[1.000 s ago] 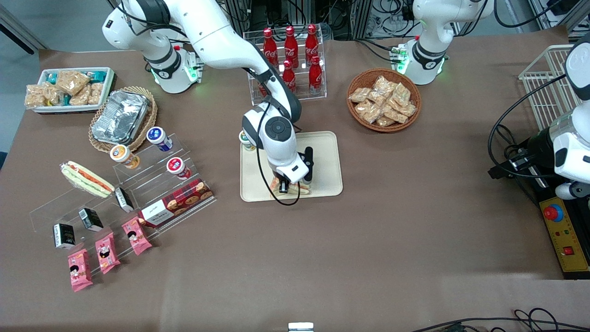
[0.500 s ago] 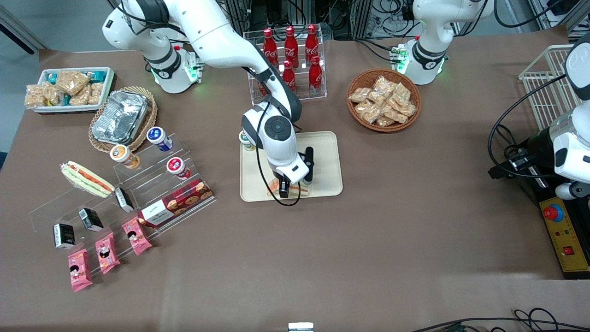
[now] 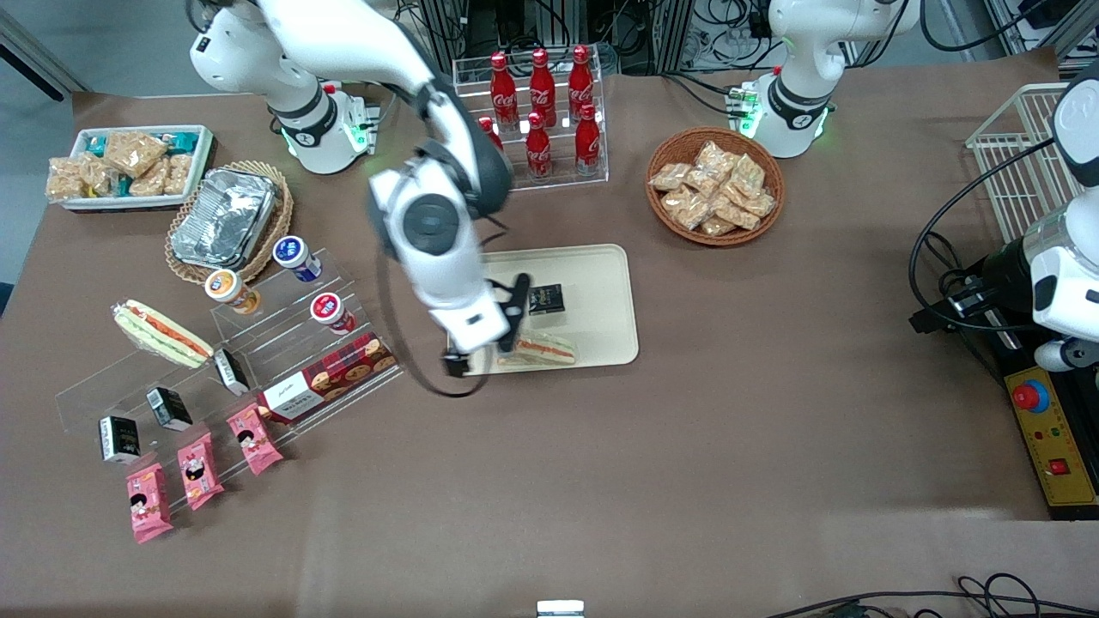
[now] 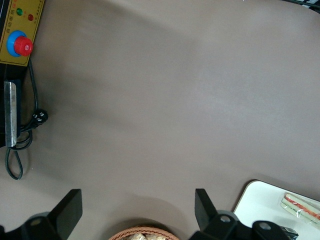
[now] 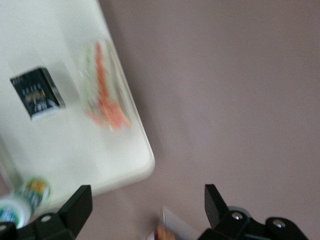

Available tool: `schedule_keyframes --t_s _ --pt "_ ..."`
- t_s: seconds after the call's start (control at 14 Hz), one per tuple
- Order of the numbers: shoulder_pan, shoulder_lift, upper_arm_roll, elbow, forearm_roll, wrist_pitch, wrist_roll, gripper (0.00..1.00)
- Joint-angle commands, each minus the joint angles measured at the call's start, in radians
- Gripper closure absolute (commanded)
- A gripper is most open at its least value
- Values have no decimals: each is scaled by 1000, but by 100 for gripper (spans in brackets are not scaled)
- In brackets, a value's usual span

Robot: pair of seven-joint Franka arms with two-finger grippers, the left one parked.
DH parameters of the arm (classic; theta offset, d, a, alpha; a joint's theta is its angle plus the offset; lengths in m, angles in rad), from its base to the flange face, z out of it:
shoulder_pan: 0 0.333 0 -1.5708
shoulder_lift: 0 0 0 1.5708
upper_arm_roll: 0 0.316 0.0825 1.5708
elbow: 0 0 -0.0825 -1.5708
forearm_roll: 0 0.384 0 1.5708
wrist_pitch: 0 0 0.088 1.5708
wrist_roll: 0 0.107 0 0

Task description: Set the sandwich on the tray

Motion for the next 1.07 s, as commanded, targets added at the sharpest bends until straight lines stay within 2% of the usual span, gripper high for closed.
schedule_keyframes --t_s 0.0,0.14,0.29,0.5,0.64,0.79,1.0 --pt "0 -117 -101 -15 -55 -135 84 0" --pt "-64 -197 -112 -15 -129 -204 174 0" --pt "-176 -279 -105 -15 -130 -262 292 0" --pt "-345 -372 -99 -16 -133 -307 308 0" --pt "-451 -422 -93 -22 -194 -311 308 0" --pt "-569 -482 -34 -35 -247 -322 306 0" --pt "-790 -531 132 -56 -250 -362 309 0"
